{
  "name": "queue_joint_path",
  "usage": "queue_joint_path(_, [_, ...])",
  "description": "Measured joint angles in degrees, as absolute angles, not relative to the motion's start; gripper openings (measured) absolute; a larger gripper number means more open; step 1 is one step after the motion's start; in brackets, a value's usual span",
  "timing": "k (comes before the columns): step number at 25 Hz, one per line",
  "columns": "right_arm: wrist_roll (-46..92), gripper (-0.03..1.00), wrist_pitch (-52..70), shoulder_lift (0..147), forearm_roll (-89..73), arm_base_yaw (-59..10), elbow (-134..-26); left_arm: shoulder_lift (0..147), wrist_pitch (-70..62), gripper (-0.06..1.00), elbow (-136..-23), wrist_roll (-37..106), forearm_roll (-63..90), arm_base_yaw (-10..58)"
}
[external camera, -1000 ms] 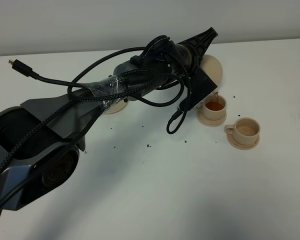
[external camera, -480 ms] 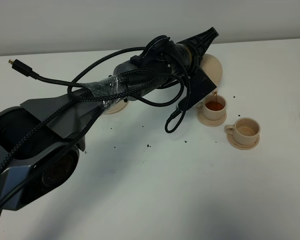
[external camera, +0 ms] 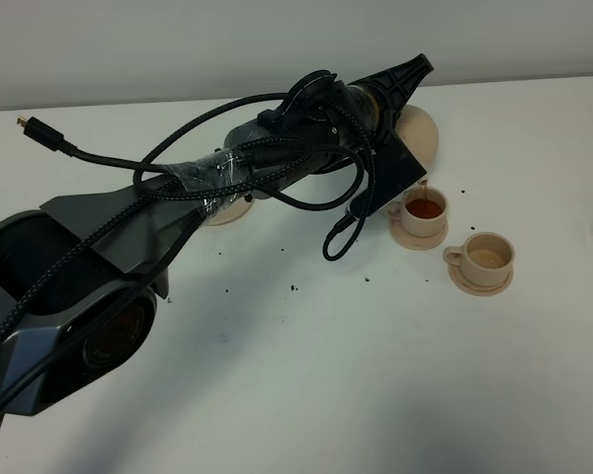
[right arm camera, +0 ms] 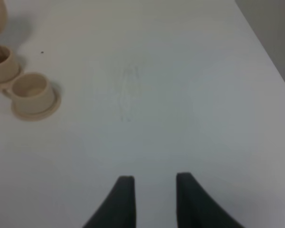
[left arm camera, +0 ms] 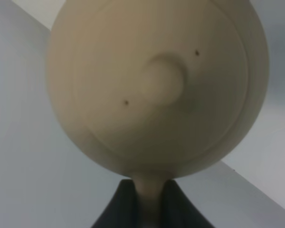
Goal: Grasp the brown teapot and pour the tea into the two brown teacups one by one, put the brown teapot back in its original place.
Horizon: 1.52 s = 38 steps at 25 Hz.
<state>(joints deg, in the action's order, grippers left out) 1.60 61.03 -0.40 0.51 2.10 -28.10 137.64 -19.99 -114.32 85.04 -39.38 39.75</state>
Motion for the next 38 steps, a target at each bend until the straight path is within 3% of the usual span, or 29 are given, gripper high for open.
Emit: queue_joint_path(38, [1.6, 0.24, 61.0, -0.4, 0.5, 2.1, -28.1, 137.3, -18.9, 0.15, -114.3, 86.3, -39.5, 39.8])
